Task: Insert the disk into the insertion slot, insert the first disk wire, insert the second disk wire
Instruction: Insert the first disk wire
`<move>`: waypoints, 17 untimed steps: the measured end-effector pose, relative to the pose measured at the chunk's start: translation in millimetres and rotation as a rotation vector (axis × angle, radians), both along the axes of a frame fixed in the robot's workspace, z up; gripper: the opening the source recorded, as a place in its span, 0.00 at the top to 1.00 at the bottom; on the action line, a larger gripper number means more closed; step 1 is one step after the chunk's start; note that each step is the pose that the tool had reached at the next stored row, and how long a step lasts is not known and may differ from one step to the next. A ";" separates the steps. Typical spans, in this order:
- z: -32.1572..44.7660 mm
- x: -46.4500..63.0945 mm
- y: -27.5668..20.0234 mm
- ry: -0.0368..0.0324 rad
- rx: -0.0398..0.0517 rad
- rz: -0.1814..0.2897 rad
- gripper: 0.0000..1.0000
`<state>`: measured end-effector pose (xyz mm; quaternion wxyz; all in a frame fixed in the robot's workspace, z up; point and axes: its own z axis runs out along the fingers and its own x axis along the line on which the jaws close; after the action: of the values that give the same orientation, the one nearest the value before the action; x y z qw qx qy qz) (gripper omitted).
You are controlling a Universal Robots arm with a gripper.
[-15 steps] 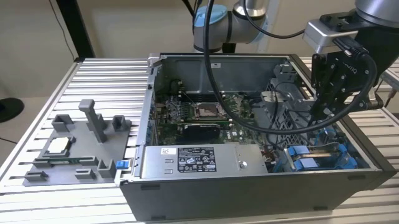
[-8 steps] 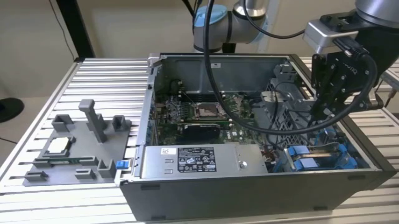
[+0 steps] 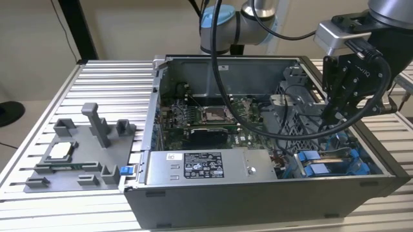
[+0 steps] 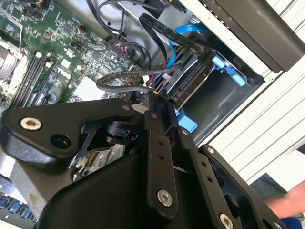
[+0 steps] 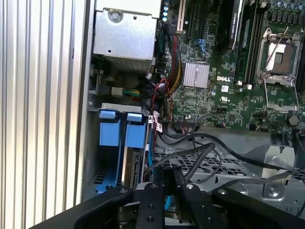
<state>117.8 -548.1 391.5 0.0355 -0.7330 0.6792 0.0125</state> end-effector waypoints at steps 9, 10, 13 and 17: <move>-1.3 2.6 -12.7 0.0051 0.0005 0.000 1.00; -1.5 3.2 -15.6 0.0073 0.0005 0.000 1.00; -2.2 4.9 -24.8 0.0150 0.0006 0.000 1.00; -3.3 6.0 -37.1 0.0276 0.0008 0.000 1.00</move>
<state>123.8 -585.2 388.3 0.0264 -0.7327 0.6796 0.0229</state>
